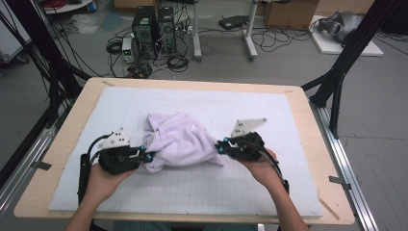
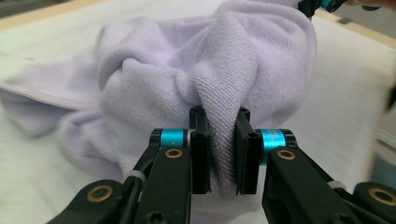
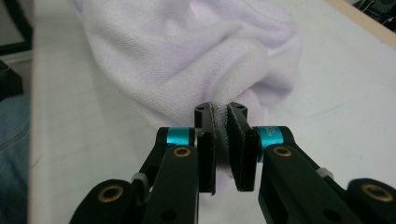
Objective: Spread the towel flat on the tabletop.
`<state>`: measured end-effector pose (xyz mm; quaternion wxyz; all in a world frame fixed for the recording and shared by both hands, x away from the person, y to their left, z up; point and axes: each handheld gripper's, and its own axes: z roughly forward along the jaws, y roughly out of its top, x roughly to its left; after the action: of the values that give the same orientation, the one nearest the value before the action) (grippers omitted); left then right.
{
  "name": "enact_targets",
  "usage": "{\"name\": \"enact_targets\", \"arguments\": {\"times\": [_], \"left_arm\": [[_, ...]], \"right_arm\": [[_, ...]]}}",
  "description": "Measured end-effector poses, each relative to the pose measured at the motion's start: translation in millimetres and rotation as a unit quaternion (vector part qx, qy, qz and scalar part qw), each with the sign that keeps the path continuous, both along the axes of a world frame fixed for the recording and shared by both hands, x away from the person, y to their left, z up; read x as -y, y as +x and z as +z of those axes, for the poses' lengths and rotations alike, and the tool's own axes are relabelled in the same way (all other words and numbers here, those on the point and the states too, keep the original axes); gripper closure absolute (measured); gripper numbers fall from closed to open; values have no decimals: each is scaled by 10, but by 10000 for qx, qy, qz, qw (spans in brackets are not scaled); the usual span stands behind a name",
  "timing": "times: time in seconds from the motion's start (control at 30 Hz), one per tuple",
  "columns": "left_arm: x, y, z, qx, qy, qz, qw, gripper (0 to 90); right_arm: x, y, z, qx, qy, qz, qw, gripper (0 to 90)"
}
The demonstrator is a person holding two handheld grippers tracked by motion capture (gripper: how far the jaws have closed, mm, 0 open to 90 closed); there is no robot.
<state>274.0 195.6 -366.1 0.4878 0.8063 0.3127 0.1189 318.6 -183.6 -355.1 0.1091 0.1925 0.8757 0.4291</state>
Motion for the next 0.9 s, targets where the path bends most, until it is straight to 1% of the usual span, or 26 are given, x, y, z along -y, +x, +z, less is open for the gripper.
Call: {"name": "enact_targets", "arguments": {"times": [0.03, 0.07, 0.1, 0.13, 0.17, 0.2, 0.23, 0.27, 0.3, 0.33, 0.37, 0.4, 0.43, 0.47, 0.5, 0.53, 0.57, 0.6, 0.63, 0.67, 0.7, 0.73, 0.8, 0.83, 0.87, 0.9], "left_arm": [[21, -77, -27, -27, -46, -56, 10000, 793], [55, -169, -76, -44, -85, -138, 9999, 793], [84, -239, -125, -88, -49, -188, 9998, 794], [120, -330, -224, -211, 60, -287, 9993, 794], [120, -330, -224, -211, 60, -287, 9993, 793], [144, -398, -328, -345, 129, -362, 9987, 792], [144, -398, -328, -345, 129, -362, 9987, 790], [142, -419, -368, -365, 218, -375, 9984, 790], [130, -422, -380, -407, 249, -392, 9981, 731], [118, -421, -378, -426, 206, -388, 9981, 668], [99, -409, -357, -452, 142, -400, 9981, 668], [70, -361, -274, -446, 80, -399, 9982, 567], [70, -361, -274, -446, 80, -399, 9982, 541], [59, -323, -206, -390, 52, -367, 9986, 541], [53, -287, -149, -353, 8, -356, 9987, 498], [50, -215, -55, -239, -52, -305, 9992, 487], [50, -215, -55, -239, -52, -305, 9992, 479], [58, -164, -8, -202, -77, -252, 9994, 467], [65, -114, 38, -170, -119, -200, 9996, 467], [67, -64, 99, -80, -159, -151, 9997, 458], [87, 16, 157, 80, -165, -55, 9998, 452], [87, 16, 157, 80, -165, -55, 9998, 451], [134, 162, 175, 92, -33, -17, 10000, 446], [171, 244, 161, 92, 46, 18, 9999, 449], [207, 331, 135, 57, 103, 45, 9999, 450], [281, 494, 43, 11, 290, 76, 9996, 457]], "right_arm": [[66, -108, -11, 11, -18, 14, 10000, 830], [66, -108, -11, 11, -18, 14, 10000, 830], [216, -315, -68, -43, 56, 15, 10000, 830], [263, -366, -99, -89, 102, 9, 9999, 830], [312, -411, -152, -182, 146, 9, 9997, 830], [340, -444, -212, -249, 101, 11, 9996, 830], [340, -444, -212, -249, 101, 11, 9996, 830], [350, -471, -278, -306, 25, 24, 9995, 830], [349, -499, -411, -507, -110, 100, 9986, 826], [349, -500, -441, -582, -106, 145, 9981, 817], [349, -500, -441, -582, -106, 145, 9981, 817], [359, -488, -421, -642, 54, 171, 9978, 704], [359, -488, -421, -642, 54, 171, 9978, 704], [368, -473, -385, -638, 195, 162, 9976, 678], [380, -402, -248, -536, 580, 87, 9968, 575], [377, -363, -210, -488, 652, 62, 9967, 552], [377, -363, -210, -488, 652, 62, 9967, 552], [343, -241, -157, -376, 676, -49, 9970, 494], [343, -241, -157, -376, 676, -49, 9970, 494], [322, -176, -147, -341, 660, -123, 9972, 483], [272, -36, -170, -360, 617, -224, 9972, 461], [254, 9, -191, -394, 594, -259, 9971, 460], [195, 125, -273, -472, 478, -311, 9973, 448], [195, 125, -273, -472, 478, -311, 9973, 448], [143, 231, -365, -570, 368, -383, 9970, 437], [122, 276, -413, -634, 323, -432, 9965, 434]]}}
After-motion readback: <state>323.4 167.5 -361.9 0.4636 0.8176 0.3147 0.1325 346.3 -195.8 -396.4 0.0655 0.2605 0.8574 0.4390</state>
